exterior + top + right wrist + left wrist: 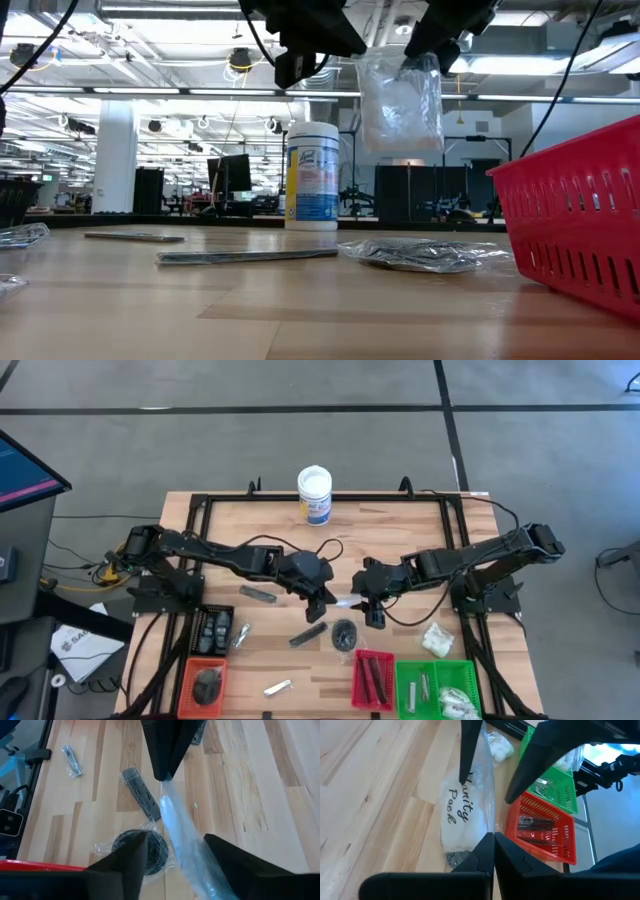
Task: Pick & Place Travel size toiletries
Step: Put the white cotton pack into the right green bin
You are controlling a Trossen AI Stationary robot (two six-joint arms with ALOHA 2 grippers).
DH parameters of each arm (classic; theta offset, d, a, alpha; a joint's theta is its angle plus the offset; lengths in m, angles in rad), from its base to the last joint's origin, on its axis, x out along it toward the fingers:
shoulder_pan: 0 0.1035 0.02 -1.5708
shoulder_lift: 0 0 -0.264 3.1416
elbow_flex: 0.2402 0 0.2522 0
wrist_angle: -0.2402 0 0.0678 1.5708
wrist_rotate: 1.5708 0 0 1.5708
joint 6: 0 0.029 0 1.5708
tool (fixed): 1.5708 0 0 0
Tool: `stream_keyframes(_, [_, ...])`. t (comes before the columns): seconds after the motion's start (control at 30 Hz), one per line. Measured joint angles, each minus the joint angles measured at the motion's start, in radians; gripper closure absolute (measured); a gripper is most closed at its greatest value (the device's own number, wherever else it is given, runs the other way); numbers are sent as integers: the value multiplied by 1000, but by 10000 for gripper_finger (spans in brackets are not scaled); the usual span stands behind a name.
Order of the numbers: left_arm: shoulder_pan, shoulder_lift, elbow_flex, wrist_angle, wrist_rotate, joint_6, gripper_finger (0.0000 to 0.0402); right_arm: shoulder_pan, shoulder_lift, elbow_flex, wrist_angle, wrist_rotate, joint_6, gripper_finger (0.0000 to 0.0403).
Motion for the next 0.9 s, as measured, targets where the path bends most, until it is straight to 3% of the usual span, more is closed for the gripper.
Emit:
stream_keyframes(0.43, [0,0,0,15,-8,17,398,-1,0,0,-10,0,0,392])
stream_keyframes(0.6, [0,0,0,19,-21,15,372,0,0,0,-32,0,39,399])
stream_keyframes(0.9, [-1,-61,0,15,-206,-40,285,47,-30,0,-45,1,81,402])
